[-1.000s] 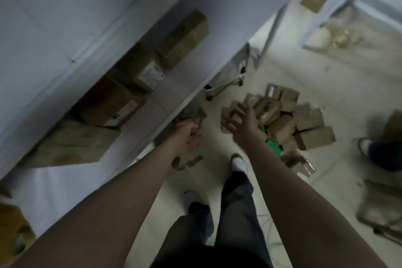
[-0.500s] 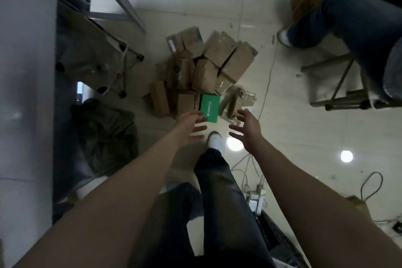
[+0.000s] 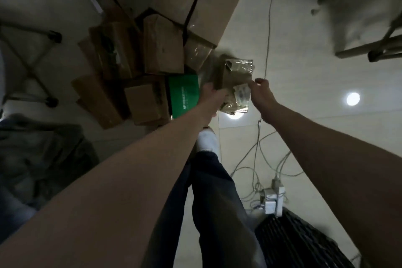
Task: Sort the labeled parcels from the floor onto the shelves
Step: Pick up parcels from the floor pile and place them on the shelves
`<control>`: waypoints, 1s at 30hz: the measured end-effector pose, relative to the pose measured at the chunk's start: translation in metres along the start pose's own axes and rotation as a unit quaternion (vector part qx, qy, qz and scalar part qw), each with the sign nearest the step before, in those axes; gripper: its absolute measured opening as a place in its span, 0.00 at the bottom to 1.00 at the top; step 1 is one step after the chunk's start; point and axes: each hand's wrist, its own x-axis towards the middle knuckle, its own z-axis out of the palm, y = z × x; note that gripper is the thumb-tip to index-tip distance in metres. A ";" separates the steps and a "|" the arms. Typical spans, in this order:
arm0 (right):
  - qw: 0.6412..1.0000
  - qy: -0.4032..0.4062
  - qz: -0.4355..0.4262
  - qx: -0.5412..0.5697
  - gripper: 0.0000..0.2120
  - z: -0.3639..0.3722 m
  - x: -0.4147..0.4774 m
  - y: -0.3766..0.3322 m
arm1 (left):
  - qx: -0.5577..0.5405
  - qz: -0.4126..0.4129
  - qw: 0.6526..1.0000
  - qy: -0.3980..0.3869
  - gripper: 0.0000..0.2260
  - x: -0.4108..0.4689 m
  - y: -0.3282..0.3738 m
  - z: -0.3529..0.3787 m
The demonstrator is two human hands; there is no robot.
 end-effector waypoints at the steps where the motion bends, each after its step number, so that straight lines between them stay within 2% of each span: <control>1: 1.000 -0.007 0.010 0.022 0.29 0.006 0.013 0.002 | -0.003 0.011 1.000 -0.002 0.17 0.014 -0.001 0.006; 5: 0.986 -0.040 0.041 0.156 0.32 0.022 0.039 0.004 | -0.036 -0.005 0.999 -0.025 0.25 0.050 -0.002 0.017; 9: 0.976 -0.011 0.024 0.216 0.26 0.028 0.022 -0.001 | -0.076 -0.043 0.996 -0.021 0.17 0.041 0.004 -0.003; 13: 0.946 -0.043 0.038 0.319 0.27 0.033 -0.027 -0.025 | -0.171 -0.055 0.984 -0.014 0.21 0.007 0.013 -0.052; 16: 0.958 -0.050 0.017 0.283 0.32 0.039 -0.075 -0.052 | -0.200 -0.037 0.979 0.010 0.26 -0.038 0.030 -0.090; 17: 0.963 -0.049 -0.001 0.265 0.30 0.041 -0.094 -0.063 | -0.193 -0.025 0.980 0.029 0.25 -0.056 0.040 -0.101; 19: 0.964 -0.048 -0.040 0.257 0.21 0.041 -0.130 -0.087 | -0.168 0.011 0.984 0.060 0.22 -0.094 0.062 -0.121; 21: 0.959 -0.057 -0.094 0.262 0.10 0.040 -0.167 -0.115 | -0.150 0.061 0.985 0.061 0.17 -0.135 0.087 -0.141; 23: 0.943 -0.085 -0.148 0.286 0.06 0.037 -0.202 -0.146 | -0.146 0.104 0.982 0.057 0.12 -0.176 0.113 -0.159; 26: 0.924 -0.124 -0.221 0.286 0.11 0.029 -0.257 -0.193 | -0.147 0.180 0.971 0.061 0.16 -0.229 0.148 -0.181; 30: 0.910 -0.167 -0.271 0.266 0.20 0.011 -0.328 -0.249 | -0.180 0.289 0.938 0.072 0.19 -0.304 0.183 -0.199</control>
